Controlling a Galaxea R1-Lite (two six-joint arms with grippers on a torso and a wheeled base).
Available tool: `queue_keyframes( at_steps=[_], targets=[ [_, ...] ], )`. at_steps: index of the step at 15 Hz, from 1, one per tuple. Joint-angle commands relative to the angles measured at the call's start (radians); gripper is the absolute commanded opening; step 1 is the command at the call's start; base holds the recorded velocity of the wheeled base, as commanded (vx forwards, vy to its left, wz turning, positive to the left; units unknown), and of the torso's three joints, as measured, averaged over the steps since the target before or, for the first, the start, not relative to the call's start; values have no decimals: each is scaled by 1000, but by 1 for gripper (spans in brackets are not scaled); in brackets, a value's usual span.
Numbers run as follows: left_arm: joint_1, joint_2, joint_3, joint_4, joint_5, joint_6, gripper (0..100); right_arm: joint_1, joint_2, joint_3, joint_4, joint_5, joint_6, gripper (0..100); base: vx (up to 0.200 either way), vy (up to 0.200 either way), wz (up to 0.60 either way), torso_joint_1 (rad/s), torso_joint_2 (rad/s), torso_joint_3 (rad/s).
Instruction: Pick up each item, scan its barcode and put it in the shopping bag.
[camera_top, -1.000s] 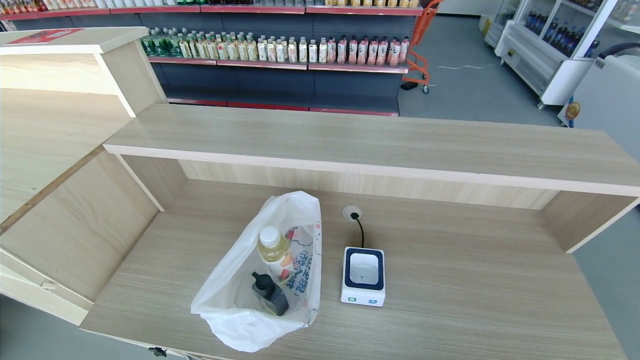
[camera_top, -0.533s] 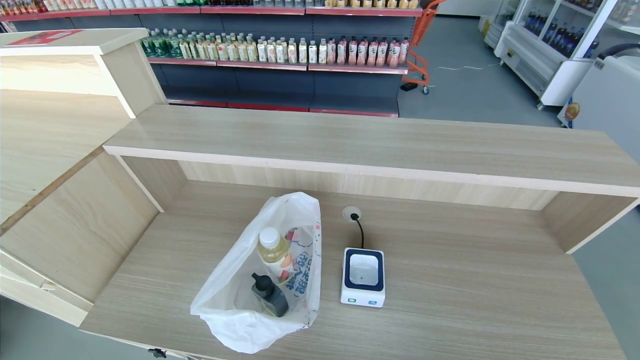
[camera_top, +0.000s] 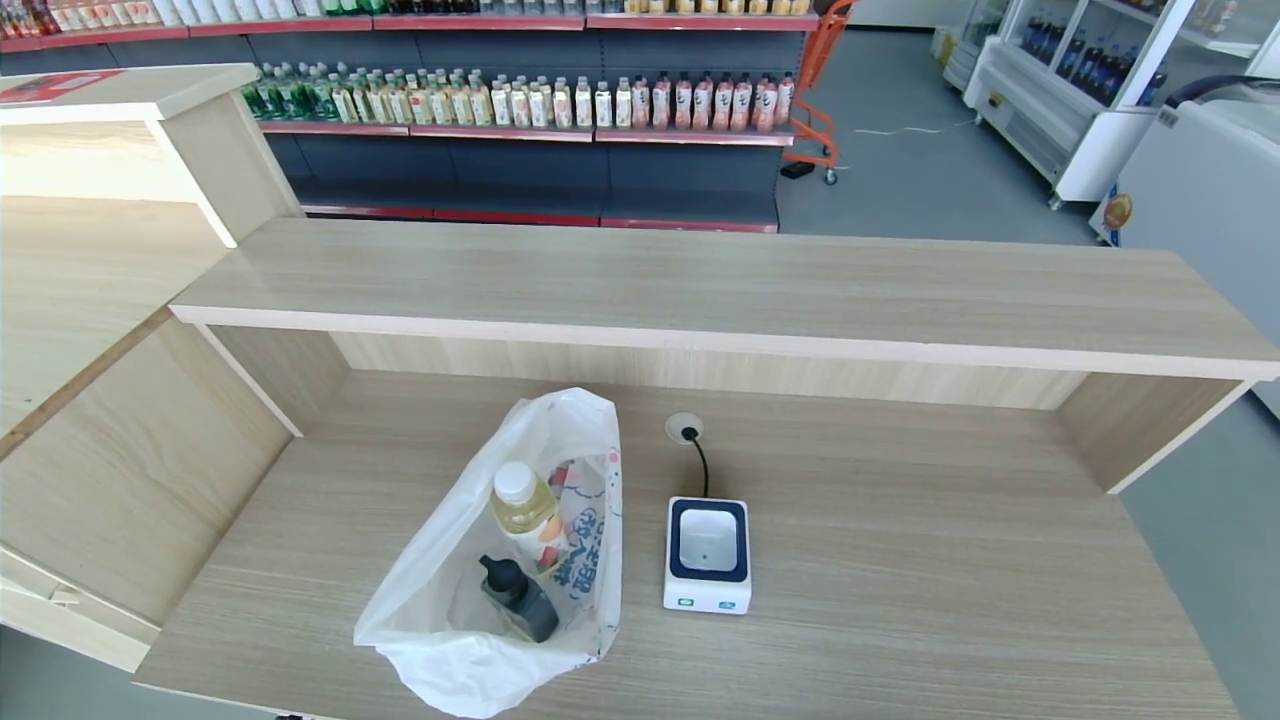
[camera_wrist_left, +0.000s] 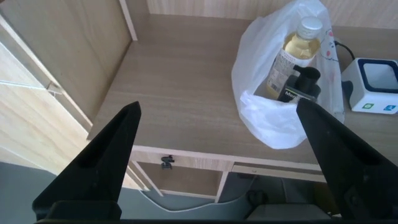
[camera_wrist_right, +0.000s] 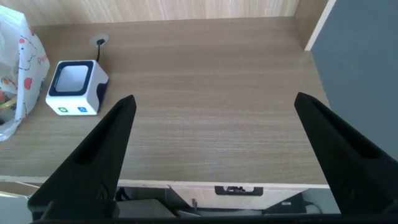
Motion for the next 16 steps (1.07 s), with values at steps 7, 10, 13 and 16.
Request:
queue_keyframes(
  at_steps=[7,10,13,16],
  targets=[
    [-2,0,0,0,1,0,100,-1,2,0,-1,-4,24,0,0,0,0,0,0,0],
    [-2,0,0,0,1,0,100,-1,2,0,-1,-4,22,0,0,0,0,0,0,0],
    [-2,0,0,0,1,0,100,-1,2,0,-1,-4,22,0,0,0,0,0,0,0],
    [-2,0,0,0,1,0,100,-1,2,0,-1,-4,22,0,0,0,0,0,0,0]
  ],
)
